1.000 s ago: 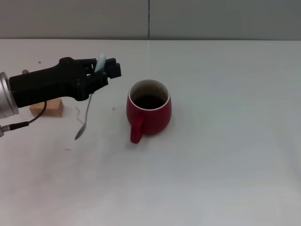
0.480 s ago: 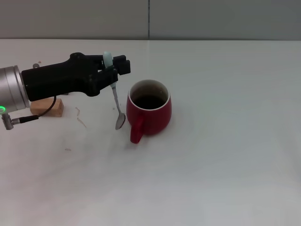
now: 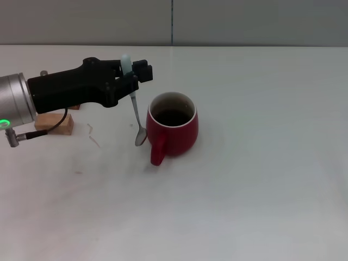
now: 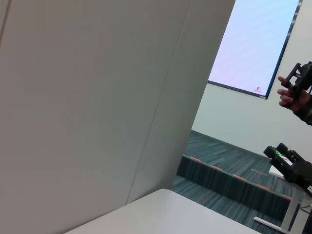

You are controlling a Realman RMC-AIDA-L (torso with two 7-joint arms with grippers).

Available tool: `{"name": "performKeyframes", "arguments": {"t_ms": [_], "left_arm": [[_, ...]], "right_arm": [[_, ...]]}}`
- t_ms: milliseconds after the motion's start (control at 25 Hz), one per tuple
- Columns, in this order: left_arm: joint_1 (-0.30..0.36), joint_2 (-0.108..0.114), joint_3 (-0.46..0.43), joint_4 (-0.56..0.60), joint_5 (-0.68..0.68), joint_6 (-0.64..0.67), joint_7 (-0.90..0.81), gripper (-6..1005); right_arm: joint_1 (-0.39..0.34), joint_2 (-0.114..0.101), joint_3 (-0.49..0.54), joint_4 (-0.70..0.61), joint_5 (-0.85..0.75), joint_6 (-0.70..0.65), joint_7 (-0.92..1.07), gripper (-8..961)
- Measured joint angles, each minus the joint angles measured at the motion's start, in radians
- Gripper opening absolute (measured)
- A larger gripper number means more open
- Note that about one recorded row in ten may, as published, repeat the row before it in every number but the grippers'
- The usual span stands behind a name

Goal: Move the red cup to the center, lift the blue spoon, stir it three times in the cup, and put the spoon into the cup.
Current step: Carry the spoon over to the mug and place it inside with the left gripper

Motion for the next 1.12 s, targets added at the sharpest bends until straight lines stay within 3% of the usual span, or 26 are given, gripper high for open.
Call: {"name": "performKeyframes", "arguments": {"t_ms": [680, 1120], "left_arm": [[-0.025, -0.005, 0.007, -0.007, -0.05, -0.021, 0.0, 142], [-0.081, -0.007, 0.01, -0.098, -0.125, -0.024, 0.043, 142]], "right_arm": [[-0.009, 0.0, 0.011, 0.011, 0.0, 0.001, 0.0, 679], [-0.012, 0.001, 0.011, 0.01, 0.0, 0.001, 0.0, 679]]}}
